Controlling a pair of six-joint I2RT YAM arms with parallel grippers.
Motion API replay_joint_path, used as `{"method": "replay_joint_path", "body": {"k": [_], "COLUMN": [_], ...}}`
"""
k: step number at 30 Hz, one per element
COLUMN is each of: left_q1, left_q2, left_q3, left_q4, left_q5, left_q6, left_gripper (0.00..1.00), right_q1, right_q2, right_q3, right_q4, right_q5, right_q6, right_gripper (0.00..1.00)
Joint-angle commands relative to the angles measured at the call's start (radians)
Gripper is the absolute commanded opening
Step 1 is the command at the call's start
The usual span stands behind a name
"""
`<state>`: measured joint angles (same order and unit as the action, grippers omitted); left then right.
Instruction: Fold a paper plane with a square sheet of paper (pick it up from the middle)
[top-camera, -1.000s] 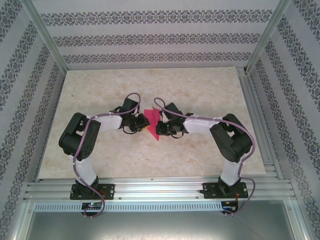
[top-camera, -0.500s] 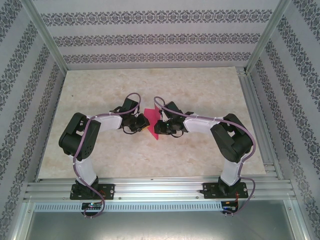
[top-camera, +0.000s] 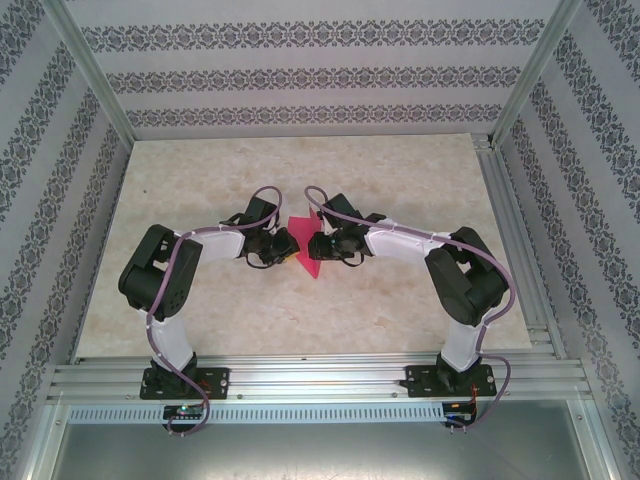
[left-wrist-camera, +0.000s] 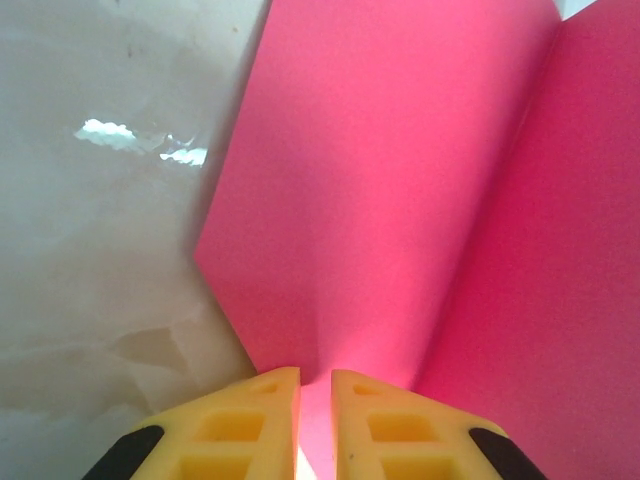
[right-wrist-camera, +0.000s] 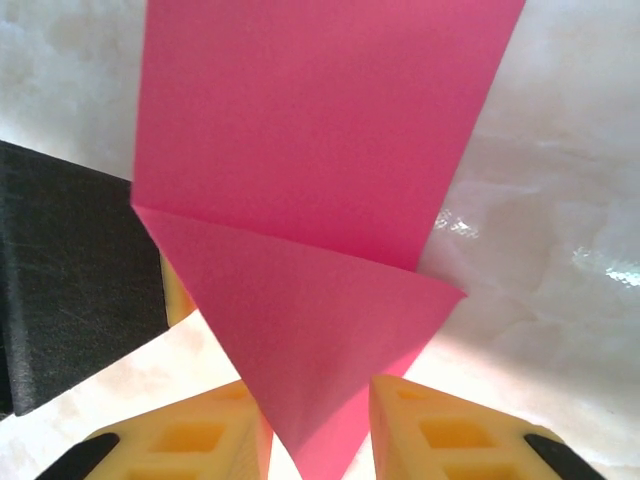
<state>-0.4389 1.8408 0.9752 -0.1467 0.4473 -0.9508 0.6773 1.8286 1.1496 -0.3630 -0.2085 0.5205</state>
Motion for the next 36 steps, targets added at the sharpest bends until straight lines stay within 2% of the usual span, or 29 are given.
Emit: {"method": "replay_joint_path", "body": {"k": [1, 5, 14, 24, 31, 36], "left_q1": [0.009, 0.009, 0.008, 0.009, 0.009, 0.009], "left_q2": [0.015, 0.014, 0.016, 0.023, 0.018, 0.018], "left_q3": [0.011, 0.010, 0.007, 0.011, 0.013, 0.014], "left_q4": [0.004, 0.004, 0.010, 0.015, 0.006, 0.004], "left_q5": [0.018, 0.019, 0.021, 0.025, 0.023, 0.025], "left_q6": [0.016, 0.017, 0.014, 0.012, 0.017, 0.021], "left_gripper": [0.18, 0.17, 0.17, 0.17, 0.17, 0.17], "right_q1": [0.017, 0.024, 0.029, -0.005, -0.044, -0.067], "right_q2": [-0.013, -0.006, 0.030, 0.064, 0.065, 0.084], "right_q3": [0.038, 0.046, 0.079, 0.009, -0.077, -0.070], "right_q4": [-0.054, -0.054, -0.044, 0.143, 0.275, 0.296], "right_q5": [0.059, 0.091, 0.051, -0.095, -0.150, -0.185], "right_q6": [-0.027, -0.020, -0.013, 0.086, 0.155, 0.157], "right_gripper": [0.31, 0.25, 0.11, 0.09, 0.09, 0.09]}}
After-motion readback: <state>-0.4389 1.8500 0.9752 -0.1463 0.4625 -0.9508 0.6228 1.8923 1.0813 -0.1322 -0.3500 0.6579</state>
